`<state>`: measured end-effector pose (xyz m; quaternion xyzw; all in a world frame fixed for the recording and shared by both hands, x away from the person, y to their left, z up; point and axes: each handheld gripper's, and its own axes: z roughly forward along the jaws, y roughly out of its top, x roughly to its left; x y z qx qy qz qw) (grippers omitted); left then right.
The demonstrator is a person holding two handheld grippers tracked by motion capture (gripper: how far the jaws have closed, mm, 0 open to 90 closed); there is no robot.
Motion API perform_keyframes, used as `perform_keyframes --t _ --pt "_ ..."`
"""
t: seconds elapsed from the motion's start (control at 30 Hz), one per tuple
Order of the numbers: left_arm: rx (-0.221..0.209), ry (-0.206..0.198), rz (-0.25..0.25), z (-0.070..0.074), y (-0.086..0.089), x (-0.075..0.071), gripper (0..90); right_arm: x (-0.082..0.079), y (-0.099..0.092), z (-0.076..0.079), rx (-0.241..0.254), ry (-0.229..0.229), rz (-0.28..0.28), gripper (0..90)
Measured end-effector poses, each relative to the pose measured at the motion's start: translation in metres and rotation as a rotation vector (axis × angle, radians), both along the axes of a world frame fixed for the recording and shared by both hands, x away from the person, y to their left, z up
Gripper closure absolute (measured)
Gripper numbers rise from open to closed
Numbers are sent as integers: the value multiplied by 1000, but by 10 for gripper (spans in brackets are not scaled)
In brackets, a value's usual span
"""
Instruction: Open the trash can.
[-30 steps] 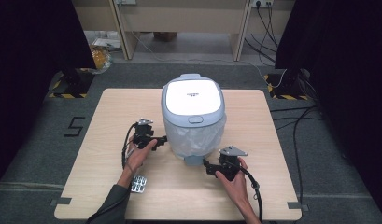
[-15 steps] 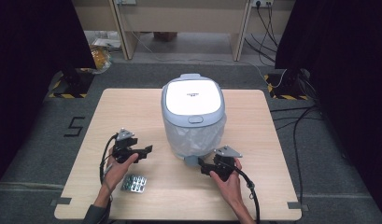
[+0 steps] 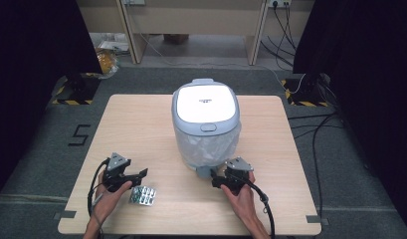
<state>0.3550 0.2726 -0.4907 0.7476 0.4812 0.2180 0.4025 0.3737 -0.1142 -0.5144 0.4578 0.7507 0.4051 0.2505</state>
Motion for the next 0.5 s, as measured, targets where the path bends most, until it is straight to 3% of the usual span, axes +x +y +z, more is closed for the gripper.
perform_keyframes --t 0.27,0.5 --pt "-19 11 56 -6 21 -4 217 1 1 0 -10 4 1 78" --pt "-18 21 69 -14 31 -7 217 2 2 0 -23 17 1 78"
